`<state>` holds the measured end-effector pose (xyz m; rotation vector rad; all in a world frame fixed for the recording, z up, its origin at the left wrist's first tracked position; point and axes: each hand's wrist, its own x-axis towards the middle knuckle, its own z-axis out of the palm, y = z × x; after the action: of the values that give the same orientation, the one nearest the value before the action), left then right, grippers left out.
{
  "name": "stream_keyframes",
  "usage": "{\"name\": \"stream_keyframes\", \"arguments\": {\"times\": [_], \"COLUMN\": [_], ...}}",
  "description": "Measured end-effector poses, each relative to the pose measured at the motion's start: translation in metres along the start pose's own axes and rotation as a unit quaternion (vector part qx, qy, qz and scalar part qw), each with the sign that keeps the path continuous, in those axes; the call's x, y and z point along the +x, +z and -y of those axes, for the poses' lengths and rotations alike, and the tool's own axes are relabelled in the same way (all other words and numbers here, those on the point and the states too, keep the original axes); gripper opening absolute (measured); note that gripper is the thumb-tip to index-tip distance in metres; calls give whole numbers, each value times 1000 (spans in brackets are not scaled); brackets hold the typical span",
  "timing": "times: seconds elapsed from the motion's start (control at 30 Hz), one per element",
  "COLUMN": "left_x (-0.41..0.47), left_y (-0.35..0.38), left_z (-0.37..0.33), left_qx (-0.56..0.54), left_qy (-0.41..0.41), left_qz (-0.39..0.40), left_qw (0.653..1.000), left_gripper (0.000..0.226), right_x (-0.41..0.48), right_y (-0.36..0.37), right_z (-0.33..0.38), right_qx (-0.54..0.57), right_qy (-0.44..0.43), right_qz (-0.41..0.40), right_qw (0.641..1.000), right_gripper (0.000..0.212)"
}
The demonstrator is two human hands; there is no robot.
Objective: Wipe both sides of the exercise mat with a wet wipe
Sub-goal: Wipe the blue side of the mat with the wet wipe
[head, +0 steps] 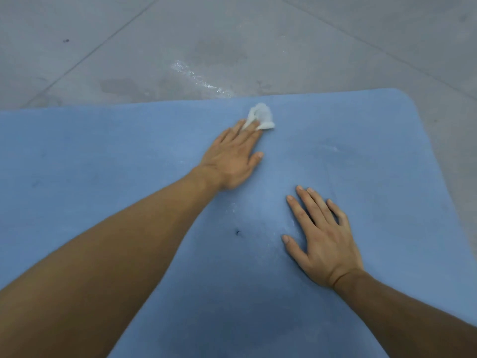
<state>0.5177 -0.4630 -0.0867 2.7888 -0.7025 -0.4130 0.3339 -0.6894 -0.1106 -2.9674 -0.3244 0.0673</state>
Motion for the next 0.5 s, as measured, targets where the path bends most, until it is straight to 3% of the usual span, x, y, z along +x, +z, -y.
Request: {"name": "stream_keyframes", "arguments": {"times": [0.17,0.3,0.4,0.5], "left_x": [-44,-98,-113,-111], "left_y": [-7,-9,-5,10], "left_z": [87,138,133,89], "left_qx": [-32,-26,-41,-36], "left_qy": [-193,-295,-313,-219], "left_qz": [-76,-115,-119,-108], "left_qw": [978,948,941,969], "left_gripper": [65,73,78,80], "right_x": [0,-1,0,0], "right_y": [1,1,2,3], "right_z": [0,0,0,0], "right_qx": [-1,-1,4,10], "right_qy": [-1,-2,-2,-4], "right_qz": [-4,2,2,-5], "right_qw": [1000,1000,1000,1000], "right_gripper": [75,75,75,75]}}
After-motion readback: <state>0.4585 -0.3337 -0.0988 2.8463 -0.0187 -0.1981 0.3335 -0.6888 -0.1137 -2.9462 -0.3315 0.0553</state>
